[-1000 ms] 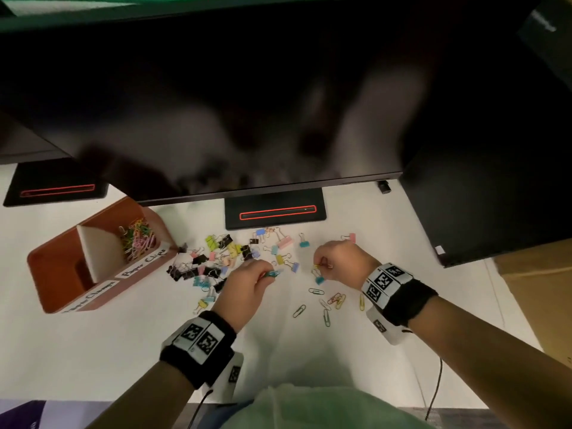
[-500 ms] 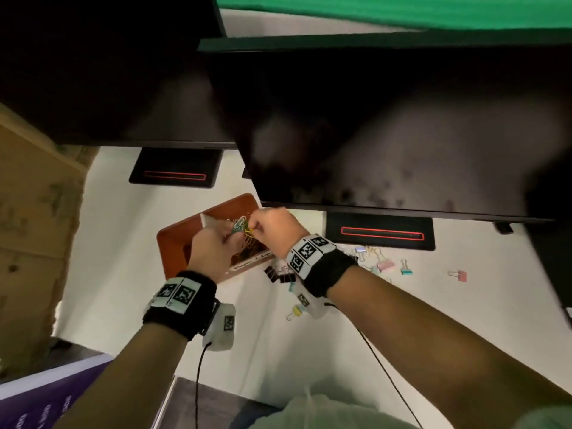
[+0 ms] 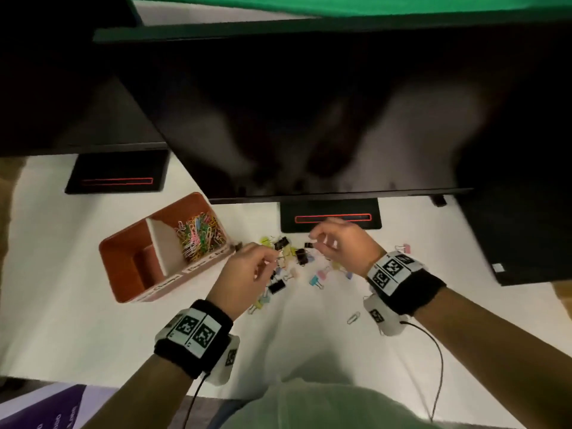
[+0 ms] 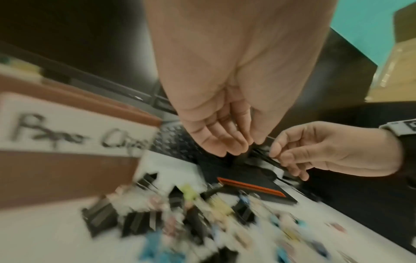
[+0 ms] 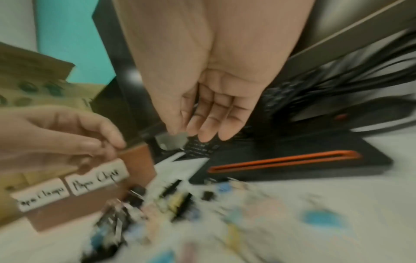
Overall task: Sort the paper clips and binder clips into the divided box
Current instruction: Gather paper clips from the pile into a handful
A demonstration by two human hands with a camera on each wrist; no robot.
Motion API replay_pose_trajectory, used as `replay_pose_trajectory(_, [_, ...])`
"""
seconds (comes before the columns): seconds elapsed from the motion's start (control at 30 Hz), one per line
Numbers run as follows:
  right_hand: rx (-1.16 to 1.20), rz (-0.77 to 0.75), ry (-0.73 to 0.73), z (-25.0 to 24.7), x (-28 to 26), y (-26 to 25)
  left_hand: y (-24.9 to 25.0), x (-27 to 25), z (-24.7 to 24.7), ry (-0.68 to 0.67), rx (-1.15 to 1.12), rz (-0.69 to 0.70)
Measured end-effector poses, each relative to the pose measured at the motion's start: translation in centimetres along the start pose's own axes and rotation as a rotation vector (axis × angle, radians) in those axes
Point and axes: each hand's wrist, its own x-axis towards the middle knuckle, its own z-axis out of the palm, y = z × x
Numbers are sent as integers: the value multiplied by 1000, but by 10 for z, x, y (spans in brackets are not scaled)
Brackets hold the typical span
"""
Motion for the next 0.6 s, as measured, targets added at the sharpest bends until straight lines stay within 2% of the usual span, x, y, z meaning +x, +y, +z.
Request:
replay_pose_trajectory(0.13, [-196, 324, -169, -25, -71, 78, 25, 5, 67, -233, 44, -6])
replay_pose_trajectory(0.23, [-236, 468, -255, -30, -118, 113, 43, 6, 109, -378, 95, -43])
replay_pose_trajectory(0.37, [-212, 505, -247, -26, -156, 136, 55, 6, 150, -457, 154, -98])
replay_pose_trajectory(0.6, [-73, 458, -223, -8, -161, 140, 49, 2, 172, -392, 207, -116])
